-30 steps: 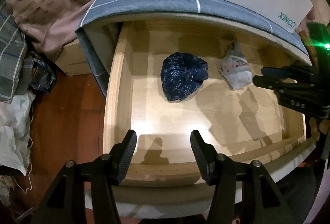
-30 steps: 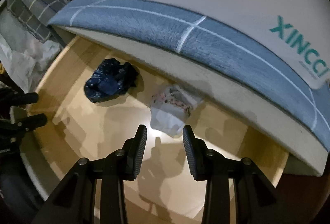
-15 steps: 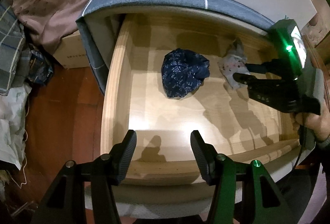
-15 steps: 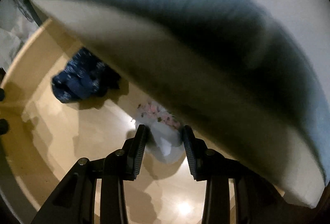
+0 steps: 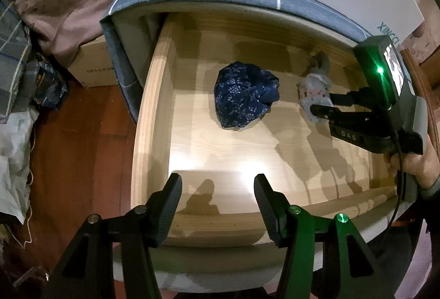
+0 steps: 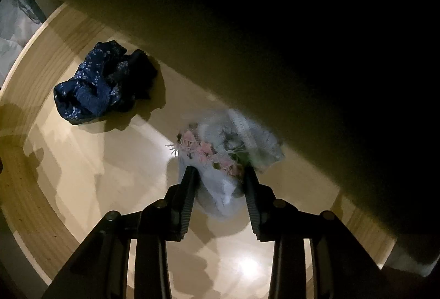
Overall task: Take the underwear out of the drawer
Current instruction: 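Close the right tool on the white pink-floral underwear, then lift the white floral underwear out of the drawer with the right tool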
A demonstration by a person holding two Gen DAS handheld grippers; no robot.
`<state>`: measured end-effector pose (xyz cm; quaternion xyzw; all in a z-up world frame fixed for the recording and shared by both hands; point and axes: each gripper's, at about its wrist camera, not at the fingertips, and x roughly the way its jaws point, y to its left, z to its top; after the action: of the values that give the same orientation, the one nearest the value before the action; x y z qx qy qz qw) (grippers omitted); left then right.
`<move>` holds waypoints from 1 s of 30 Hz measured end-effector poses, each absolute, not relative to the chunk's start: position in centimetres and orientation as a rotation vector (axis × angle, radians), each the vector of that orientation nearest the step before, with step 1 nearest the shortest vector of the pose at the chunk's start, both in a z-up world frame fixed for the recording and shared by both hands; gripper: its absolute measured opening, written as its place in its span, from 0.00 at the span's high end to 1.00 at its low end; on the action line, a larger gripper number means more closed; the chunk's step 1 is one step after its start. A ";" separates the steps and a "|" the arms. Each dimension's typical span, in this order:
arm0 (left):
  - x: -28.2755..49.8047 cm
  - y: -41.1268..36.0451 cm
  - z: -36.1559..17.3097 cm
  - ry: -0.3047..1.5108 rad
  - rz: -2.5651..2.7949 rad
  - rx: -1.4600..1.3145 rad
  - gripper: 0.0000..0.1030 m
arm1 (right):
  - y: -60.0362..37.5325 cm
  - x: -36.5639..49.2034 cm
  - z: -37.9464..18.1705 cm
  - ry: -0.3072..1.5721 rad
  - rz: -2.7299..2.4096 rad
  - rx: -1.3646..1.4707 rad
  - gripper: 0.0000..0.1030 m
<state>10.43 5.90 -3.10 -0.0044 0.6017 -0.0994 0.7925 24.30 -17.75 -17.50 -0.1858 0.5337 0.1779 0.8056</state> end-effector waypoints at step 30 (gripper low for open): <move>10.7 6.0 -3.5 1.310 -0.225 -0.058 0.46 | -21.1 21.2 -19.5 1.364 0.369 -0.439 0.74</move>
<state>10.69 6.00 -3.45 -0.0271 0.6080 -0.1042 0.7866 21.23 -21.11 -19.51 -0.2000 0.6214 0.1682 0.7386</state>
